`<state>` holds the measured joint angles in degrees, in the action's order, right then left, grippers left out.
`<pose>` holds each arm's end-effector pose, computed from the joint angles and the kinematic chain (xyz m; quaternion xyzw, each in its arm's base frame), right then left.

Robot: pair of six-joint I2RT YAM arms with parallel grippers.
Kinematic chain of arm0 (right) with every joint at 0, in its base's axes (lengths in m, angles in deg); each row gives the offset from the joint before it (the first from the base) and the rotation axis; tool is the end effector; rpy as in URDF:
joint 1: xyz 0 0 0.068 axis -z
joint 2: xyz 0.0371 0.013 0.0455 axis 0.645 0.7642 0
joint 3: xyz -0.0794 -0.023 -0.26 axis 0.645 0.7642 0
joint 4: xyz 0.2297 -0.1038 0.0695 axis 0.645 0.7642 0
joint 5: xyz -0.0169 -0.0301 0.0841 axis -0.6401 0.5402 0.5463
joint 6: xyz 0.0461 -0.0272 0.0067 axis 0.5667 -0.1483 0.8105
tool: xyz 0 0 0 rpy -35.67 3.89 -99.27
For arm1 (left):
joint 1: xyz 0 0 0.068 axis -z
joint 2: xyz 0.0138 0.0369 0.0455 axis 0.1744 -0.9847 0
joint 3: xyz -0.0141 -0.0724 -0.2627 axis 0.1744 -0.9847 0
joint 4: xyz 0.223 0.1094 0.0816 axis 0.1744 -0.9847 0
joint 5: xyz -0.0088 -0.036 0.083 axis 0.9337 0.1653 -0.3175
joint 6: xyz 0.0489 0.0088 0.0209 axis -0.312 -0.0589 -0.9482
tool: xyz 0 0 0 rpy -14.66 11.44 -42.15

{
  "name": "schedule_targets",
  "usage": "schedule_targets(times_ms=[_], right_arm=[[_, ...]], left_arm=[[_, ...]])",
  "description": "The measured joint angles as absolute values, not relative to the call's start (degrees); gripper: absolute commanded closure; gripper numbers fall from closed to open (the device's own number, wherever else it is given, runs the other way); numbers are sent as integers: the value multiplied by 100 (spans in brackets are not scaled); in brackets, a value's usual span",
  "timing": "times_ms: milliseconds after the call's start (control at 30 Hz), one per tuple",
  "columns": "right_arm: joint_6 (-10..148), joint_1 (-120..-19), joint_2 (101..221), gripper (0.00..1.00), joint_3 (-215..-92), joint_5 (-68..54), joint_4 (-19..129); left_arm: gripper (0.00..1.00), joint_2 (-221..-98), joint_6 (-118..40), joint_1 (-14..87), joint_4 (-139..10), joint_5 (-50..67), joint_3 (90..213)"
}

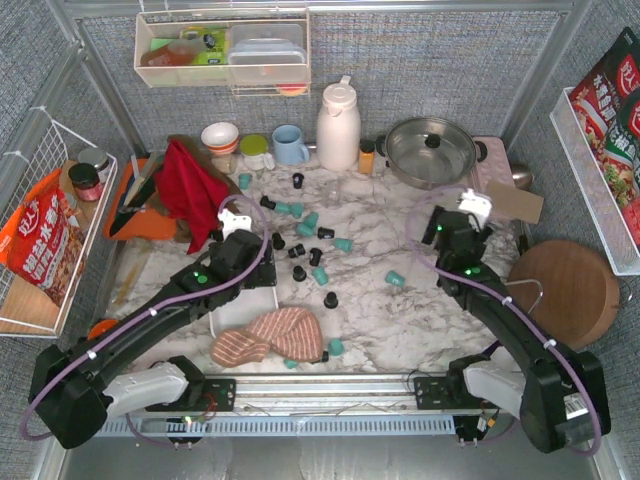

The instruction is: Mix the coffee capsules in the storage basket

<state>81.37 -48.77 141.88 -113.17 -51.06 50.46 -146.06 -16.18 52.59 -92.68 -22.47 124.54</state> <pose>0.2370 0.0145 0.2519 0.2461 0.7694 -0.1252 0.5760 0.1757 -0.1426 0.2622 -0.0162 0.9015 -0.1043 0.4197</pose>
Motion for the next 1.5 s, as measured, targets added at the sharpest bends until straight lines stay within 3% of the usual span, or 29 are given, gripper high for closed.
schedule_targets(times_ms=[300,700,1067,1167,1367,1433,1500], right_arm=[[6721,-6153,14474,11,-11500,-4522,4921],[6207,-6332,14771,11,-11470,-4146,4709],[6144,-6343,14734,11,-11419,-4069,4670],[6139,-6348,14734,11,-11419,-4069,4672],[6100,-6352,14750,11,-11419,-4028,4674],[6100,-6361,14747,11,-11419,-4026,4674],[6085,-6361,14730,11,-11419,-4013,4681]], left_arm=[[5,-14853,-1277,5300,-10234,-1766,12812],[16,-14718,-1098,5451,-10533,-418,12784],[22,-14674,-978,5901,-10743,-252,12784],[33,-14678,-943,5984,-10815,-348,12720],[79,-14681,-895,6028,-10864,-424,12657],[99,-14713,-925,6032,-10855,-392,12674],[100,-14744,-995,6032,-10890,-313,12751]])
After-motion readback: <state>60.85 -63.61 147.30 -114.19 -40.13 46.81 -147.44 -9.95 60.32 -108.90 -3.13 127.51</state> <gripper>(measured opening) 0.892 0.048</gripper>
